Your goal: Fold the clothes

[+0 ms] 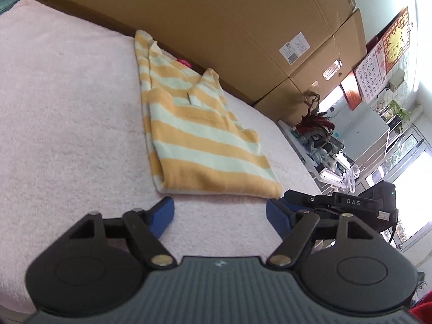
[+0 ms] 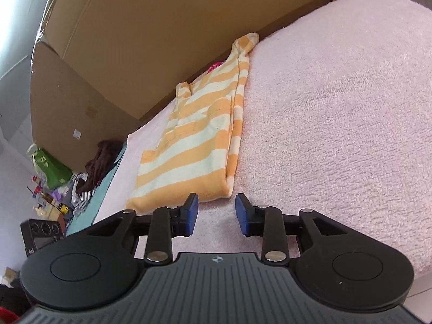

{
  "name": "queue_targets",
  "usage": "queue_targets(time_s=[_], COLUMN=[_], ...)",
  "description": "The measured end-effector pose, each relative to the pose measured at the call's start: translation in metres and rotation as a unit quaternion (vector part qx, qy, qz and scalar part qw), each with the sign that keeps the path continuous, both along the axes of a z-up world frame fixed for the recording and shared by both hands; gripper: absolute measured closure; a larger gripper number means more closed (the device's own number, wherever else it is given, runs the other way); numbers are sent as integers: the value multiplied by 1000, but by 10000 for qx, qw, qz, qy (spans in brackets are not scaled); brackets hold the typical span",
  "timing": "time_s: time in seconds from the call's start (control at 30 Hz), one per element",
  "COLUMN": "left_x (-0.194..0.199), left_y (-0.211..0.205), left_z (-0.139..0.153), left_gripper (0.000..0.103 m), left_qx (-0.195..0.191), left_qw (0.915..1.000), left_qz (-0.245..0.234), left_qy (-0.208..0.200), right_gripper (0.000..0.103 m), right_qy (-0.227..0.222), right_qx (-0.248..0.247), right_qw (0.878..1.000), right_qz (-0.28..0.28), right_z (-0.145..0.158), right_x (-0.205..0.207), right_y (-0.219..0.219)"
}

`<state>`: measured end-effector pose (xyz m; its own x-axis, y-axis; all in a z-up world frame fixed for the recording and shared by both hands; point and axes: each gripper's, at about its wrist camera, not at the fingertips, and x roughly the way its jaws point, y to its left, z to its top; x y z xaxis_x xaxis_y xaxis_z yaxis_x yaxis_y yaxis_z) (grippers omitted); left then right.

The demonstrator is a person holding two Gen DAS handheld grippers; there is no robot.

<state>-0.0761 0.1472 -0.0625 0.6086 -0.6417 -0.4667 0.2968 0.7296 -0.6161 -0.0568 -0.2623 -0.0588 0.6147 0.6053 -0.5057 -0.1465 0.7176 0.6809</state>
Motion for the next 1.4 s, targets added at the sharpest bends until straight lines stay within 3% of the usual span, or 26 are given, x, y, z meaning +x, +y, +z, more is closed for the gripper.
queue_targets(time_s=[0.27,0.5,0.63,0.73,0.8,0.9,1.07,1.13,1.2,1.3,1.4], left_x=[30,57,62,52,52,57,55,55,62,69,67], left_y=[15,34,40,43,45,51,29,25,23,16,19], left_z=[-7,-6,-4,2,1,-2,2,1,1,1,-1], left_gripper=[25,26,26,21,22,21,15,14,19,44,59], left_qx=[-747,-1233,-1297,-964,-717,-906,-622,-581,-603,-409,-404], left_qw=[9964,9891,9874,9925,9943,9920,9950,9956,9953,9956,9950], left_qz=[199,374,311,307,411,437,-88,-61,1,111,180], left_qy=[345,709,852,681,670,762,772,733,757,841,896], right_gripper=[71,72,71,71,71,72,70,70,73,76,77], right_qy=[660,717,722,682,753,810,647,607,570,533,420], right_qx=[700,970,853,632,737,926,813,826,842,816,784], right_qw=[9951,9925,9937,9955,9943,9924,9946,9946,9946,9951,9959], right_qz=[-233,-201,-72,160,164,43,67,158,229,163,132], right_z=[-5,-11,-7,-1,-3,-6,-1,-2,-3,-3,-3], right_x=[26,43,44,34,32,36,43,42,42,43,42], right_y=[-5,-1,1,-4,-9,-12,-3,-5,-8,-6,-5])
